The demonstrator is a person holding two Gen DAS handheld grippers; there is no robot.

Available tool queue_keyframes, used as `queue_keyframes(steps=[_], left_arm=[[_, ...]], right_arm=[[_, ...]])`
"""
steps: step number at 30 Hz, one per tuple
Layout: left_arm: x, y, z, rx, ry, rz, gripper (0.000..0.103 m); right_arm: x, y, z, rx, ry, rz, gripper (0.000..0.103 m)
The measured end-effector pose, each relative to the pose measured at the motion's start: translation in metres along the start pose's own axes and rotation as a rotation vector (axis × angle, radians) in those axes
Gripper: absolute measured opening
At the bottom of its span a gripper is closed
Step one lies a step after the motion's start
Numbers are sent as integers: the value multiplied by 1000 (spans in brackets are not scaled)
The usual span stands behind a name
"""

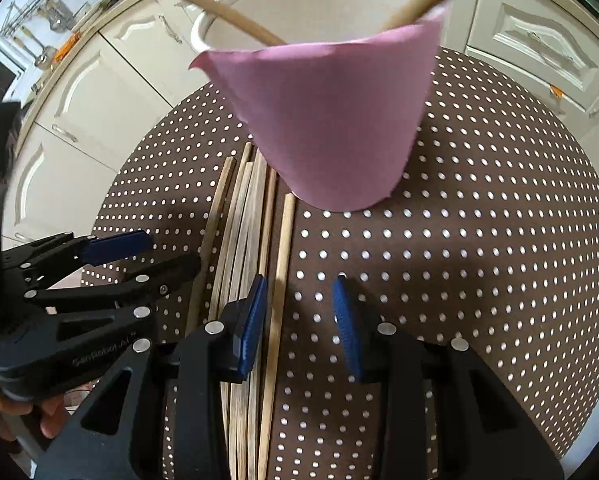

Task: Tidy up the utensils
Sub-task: 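Move both open grippers back down to the chopstick bundle, then close the left gripper on a chopstick while the right gripper grasps another chopstick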

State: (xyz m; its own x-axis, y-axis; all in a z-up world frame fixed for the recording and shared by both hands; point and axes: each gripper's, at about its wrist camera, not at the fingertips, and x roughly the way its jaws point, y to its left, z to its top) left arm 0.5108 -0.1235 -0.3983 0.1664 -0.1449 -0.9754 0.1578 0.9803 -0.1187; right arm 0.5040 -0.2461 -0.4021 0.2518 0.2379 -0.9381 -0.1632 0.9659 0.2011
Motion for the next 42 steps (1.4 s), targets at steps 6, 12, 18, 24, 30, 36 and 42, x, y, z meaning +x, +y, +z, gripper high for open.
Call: queue_keyframes(steps=[6,12,18,24,30,36,42], left_arm=[[-1,2,11,-42,-2,-13,52],[1,1,16,-38,-4,-6,49],[4,-14,13,27,1,1,46],[9,-26,22,67,2,65,44],[5,-31,16,67,-27,74,13],[-3,-26,-3,33,-53,-16,6],[-33,-25,-16,18,-115,-89,6]], right_arm=[[8,5,6,-27,9,-54,28],[13,18,11,-84,33,-129,24],[10,8,4,-27,52,-95,8],[7,-14,2,33,70,-34,5],[-2,-44,0,93,72,38,4],[-30,-62,-5,107,29,55,4],[-64,-54,-10,100,-43,68,4]])
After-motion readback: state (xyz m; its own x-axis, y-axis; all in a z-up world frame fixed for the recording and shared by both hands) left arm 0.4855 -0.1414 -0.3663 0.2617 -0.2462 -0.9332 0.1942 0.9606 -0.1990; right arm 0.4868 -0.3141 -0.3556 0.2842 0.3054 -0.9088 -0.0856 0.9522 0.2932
